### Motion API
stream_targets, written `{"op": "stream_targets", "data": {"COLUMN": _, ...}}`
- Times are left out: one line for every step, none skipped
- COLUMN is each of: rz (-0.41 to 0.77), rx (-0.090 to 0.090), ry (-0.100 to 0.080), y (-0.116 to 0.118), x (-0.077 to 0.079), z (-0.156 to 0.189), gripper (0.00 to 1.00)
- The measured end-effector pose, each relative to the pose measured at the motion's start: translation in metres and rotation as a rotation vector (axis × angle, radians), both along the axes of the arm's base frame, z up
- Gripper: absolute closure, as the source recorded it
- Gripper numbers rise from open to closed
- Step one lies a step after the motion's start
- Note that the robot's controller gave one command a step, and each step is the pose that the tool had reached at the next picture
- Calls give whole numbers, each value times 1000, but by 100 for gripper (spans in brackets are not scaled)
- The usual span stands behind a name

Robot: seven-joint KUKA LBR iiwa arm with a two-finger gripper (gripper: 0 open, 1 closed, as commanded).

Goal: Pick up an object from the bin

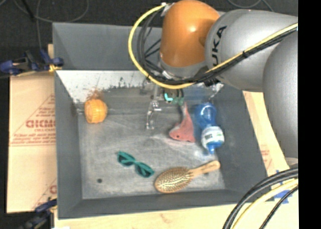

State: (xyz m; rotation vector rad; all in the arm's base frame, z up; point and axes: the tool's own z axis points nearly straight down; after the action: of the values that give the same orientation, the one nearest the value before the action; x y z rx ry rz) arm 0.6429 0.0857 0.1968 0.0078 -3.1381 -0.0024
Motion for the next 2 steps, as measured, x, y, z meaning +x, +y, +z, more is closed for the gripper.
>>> {"op": "stream_targets", "data": {"rz": -1, "rx": 1, "ry": -8, "y": 0, "x": 2, "z": 5, "gripper": 0}}
{"op": "stream_targets", "data": {"rz": 54, "rx": -2, "ry": -15, "y": -7, "x": -8, "z": -30, "gripper": 0}}
